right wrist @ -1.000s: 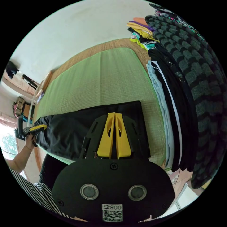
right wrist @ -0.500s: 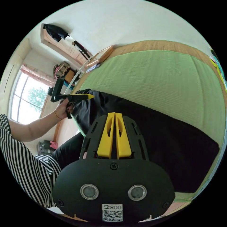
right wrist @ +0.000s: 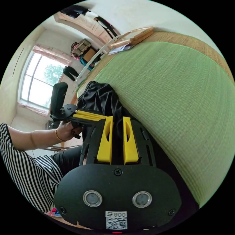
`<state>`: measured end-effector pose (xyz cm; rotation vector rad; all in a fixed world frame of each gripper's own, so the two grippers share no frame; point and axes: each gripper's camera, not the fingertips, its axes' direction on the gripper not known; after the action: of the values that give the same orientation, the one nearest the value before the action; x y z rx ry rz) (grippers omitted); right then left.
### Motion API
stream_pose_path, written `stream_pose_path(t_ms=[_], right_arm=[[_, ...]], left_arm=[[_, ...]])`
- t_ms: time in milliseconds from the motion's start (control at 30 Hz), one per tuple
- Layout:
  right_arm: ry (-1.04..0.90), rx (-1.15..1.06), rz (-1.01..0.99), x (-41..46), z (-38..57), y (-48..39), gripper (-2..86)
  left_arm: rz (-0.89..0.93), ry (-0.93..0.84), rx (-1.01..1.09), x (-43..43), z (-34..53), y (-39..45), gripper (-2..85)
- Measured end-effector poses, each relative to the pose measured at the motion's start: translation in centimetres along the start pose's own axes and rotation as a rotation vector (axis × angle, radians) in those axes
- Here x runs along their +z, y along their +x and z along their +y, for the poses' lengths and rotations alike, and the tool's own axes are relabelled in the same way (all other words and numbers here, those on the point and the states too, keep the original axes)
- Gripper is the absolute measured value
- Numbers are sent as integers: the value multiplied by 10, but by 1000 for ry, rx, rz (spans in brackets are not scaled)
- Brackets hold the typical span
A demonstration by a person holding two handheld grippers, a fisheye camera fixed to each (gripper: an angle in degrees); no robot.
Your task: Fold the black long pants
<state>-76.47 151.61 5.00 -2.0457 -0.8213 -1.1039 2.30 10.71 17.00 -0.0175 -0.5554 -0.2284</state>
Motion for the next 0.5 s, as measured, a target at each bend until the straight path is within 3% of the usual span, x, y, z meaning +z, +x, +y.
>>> stream_pose_path(t_ms=[233, 500], right_arm=[[3, -47, -15, -12, 2, -40, 59], [-24, -143, 95, -30, -8, -86, 62]], left_arm=[[-1, 127, 11, -2, -6, -40, 41], [-152, -38, 71, 56, -27, -69, 27]])
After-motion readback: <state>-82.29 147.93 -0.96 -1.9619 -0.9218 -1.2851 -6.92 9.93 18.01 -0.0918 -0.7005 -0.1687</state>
